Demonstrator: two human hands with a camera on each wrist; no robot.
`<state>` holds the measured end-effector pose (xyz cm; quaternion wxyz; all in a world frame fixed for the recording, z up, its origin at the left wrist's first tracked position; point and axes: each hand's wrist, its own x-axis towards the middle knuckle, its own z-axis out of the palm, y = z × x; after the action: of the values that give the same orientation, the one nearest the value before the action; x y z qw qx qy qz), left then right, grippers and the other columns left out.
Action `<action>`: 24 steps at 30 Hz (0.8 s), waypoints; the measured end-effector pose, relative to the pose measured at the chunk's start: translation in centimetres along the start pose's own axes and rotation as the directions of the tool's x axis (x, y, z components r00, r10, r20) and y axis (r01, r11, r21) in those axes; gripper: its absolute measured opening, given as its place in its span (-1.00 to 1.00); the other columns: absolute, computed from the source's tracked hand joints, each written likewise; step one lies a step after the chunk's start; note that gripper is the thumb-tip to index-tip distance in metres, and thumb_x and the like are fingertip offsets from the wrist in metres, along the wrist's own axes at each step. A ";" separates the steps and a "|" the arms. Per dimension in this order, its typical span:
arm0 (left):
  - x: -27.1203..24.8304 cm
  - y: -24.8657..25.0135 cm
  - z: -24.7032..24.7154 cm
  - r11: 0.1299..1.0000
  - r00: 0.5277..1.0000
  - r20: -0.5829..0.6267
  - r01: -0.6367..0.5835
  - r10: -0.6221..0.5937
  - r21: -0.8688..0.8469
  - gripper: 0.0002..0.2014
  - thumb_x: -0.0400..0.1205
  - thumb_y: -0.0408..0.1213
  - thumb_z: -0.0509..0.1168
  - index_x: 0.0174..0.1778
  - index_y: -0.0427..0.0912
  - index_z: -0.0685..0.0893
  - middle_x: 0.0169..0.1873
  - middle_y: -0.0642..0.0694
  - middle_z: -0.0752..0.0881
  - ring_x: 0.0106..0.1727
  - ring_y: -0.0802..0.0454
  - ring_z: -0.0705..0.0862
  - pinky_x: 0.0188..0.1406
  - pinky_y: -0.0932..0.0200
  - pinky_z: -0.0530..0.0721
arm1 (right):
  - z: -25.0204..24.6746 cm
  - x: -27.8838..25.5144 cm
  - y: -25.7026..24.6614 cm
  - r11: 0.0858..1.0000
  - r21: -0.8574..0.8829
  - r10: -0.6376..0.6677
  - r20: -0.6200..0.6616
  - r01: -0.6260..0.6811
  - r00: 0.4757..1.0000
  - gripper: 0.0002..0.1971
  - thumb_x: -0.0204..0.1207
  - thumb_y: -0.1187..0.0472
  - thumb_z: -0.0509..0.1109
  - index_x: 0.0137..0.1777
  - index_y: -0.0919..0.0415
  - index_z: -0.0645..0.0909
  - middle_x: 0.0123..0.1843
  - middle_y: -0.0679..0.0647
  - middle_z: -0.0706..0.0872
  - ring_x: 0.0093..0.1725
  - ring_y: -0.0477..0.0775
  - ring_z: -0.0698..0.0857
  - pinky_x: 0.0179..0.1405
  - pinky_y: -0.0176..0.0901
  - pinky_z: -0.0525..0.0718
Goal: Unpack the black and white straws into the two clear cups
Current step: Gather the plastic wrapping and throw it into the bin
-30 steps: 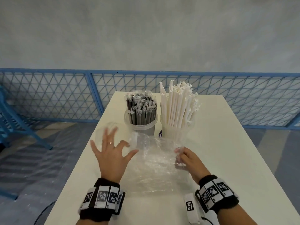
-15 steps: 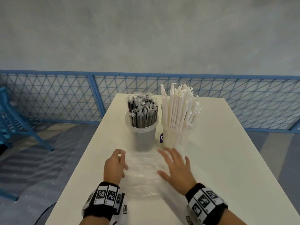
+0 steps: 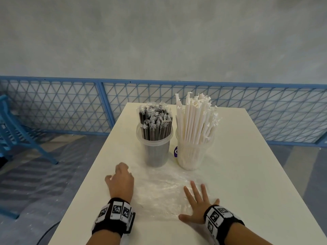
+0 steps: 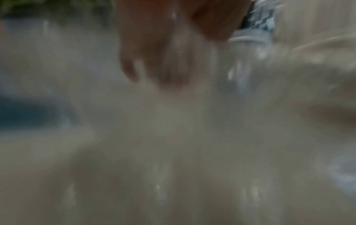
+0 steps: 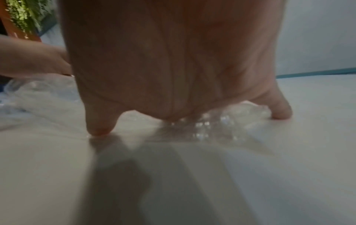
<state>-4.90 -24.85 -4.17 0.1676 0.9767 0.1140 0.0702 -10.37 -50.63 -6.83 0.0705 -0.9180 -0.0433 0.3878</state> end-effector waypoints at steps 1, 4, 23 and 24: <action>-0.3 0.9 -0.4 0.994 0.995 -0.036 -0.089 0.092 0.067 -0.59 0.30 -0.40 0.55 0.03 -0.25 0.59 -0.03 -0.24 0.72 -0.15 -0.23 0.71 -0.05 -0.15 0.58 | -0.1 0.0 0.1 1.000 0.009 0.003 0.006 -0.003 1.000 0.01 0.33 -0.51 0.12 0.52 -0.24 -0.51 0.53 -0.18 -0.64 0.55 0.18 -0.57 0.34 0.76 -0.16; -2.5 4.0 -0.6 0.881 0.881 0.193 -0.458 0.431 0.123 -0.47 0.53 -0.15 0.38 0.41 -0.12 0.43 0.45 -0.12 0.47 0.34 -0.09 0.55 0.35 -0.10 0.45 | -0.3 0.1 0.0 1.000 0.014 0.008 0.021 -0.008 1.000 0.04 0.29 -0.54 0.12 0.51 -0.23 -0.52 0.53 -0.17 -0.65 0.54 0.20 -0.58 0.33 0.76 -0.15; -1.6 9.1 -6.0 0.643 0.732 0.050 -0.562 0.680 -0.520 -0.27 0.54 -0.04 0.39 0.57 0.04 0.18 0.53 0.12 0.32 0.53 0.24 0.28 0.49 0.49 0.17 | -7.0 -3.8 1.8 0.824 0.401 -0.027 -0.678 0.400 0.735 -0.48 0.26 -0.33 0.38 0.17 -0.13 0.52 0.15 -0.17 0.66 0.20 -0.09 0.66 0.42 0.12 0.43; -1.0 10.7 -7.0 0.614 0.738 0.008 -0.555 0.675 -0.562 -0.18 0.50 -0.07 0.44 0.59 0.02 0.12 0.55 0.14 0.25 0.55 0.27 0.21 0.51 0.49 0.13 | -8.2 -4.2 2.0 0.757 0.443 0.041 -0.766 0.480 0.642 -0.58 0.28 -0.14 0.50 0.09 -0.06 0.52 0.07 -0.11 0.64 0.10 -0.03 0.69 0.21 -0.07 0.60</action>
<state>-4.99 -32.75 5.92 0.4039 0.8720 -0.2729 0.0441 -7.35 -53.92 1.41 0.4243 -0.9048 -0.0018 -0.0367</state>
